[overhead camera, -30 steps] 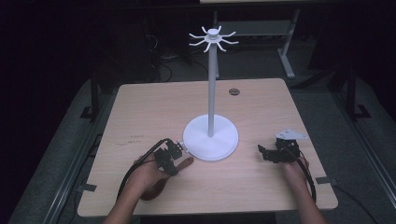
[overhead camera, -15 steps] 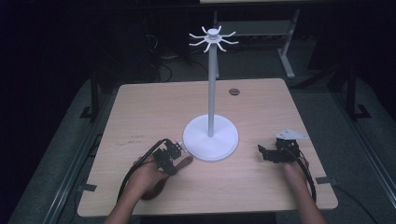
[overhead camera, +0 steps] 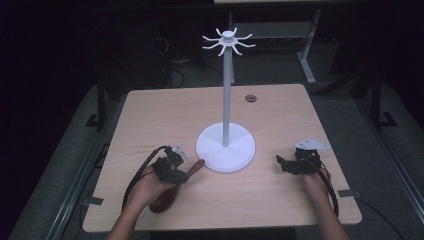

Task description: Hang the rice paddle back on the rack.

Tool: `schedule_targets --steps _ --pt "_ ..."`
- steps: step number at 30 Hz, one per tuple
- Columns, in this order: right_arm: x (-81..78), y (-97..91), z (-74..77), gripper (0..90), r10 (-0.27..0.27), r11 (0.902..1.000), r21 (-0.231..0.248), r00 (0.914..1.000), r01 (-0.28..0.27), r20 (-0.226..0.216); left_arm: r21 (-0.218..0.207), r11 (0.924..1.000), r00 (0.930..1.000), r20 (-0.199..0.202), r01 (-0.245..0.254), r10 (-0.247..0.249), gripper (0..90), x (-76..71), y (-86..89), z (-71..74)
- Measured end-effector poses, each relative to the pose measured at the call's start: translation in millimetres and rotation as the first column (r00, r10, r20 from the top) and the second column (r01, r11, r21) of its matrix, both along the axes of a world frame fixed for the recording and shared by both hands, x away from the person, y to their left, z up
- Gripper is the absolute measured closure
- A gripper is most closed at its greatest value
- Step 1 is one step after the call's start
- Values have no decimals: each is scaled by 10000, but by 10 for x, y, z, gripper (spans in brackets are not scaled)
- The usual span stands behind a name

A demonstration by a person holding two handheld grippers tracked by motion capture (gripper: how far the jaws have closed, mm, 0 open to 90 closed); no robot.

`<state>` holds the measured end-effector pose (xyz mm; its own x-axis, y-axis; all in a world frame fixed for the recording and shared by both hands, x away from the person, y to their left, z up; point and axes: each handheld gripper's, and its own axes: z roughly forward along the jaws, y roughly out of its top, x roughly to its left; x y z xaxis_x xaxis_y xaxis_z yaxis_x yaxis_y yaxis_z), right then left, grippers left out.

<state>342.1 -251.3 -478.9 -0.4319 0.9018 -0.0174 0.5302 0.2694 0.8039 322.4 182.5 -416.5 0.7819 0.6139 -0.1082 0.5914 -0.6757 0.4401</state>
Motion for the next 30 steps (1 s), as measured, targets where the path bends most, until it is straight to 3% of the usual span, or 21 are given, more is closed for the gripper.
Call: schedule_targets --steps 1,2,4,6,9,10,11,12,14,15,16,20,23,30 --pt "0 0 0 135 3 10000 -2 10000 -3 -1 -446 9990 9998 220 13 -4 774 -5 79 29" --pt "0 0 0 134 -5 10000 7 10000 5 -12 -446 9990 9998 220 13 -4 774 -5 79 29" --pt "0 0 0 135 -2 10000 -1 10000 2 7 -1222 9925 9985 531 -40 105 774 -27 173 61" --pt "0 1 0 134 9 10000 -20 10000 -9 18 -1420 9899 9982 600 -2 88 773 -34 202 75" --pt "0 0 0 134 5 10000 -12 10000 -5 13 -2132 9770 9938 1095 31 208 773 -64 311 127" --pt "0 -1 0 134 3 10000 -6 10000 -3 9 -2132 9770 9938 1095 31 208 773 -64 311 127" --pt "0 -1 0 135 -3 10000 0 10000 3 9 -2570 9664 9918 1236 10 319 773 -76 356 146" --pt "0 -1 0 134 1 10000 -1 10000 -1 10 -2768 9609 9906 1309 -25 403 773 -79 387 159" --pt "0 -1 0 135 8 10000 2 10000 -8 10 -3009 9536 9878 1510 82 391 774 -79 431 179" --pt "-1 -1 0 134 0 10000 8 10000 0 2 -3009 9536 9878 1510 82 391 773 -79 431 179" --pt "0 -2 0 134 0 10000 5 10000 0 6 -3268 9450 9859 1605 81 471 774 -83 462 192" --pt "0 -2 0 134 1 10000 8 10000 -1 8 -3606 9323 9801 1935 291 443 774 -84 517 218" --pt "0 -4 0 134 -12 10000 19 10000 12 0 -3966 9169 9744 2196 448 474 774 -92 543 238" --pt "-1 -4 1 135 -23 10000 39 10000 24 -28 -4804 8731 9595 2753 832 600 774 -136 597 296"
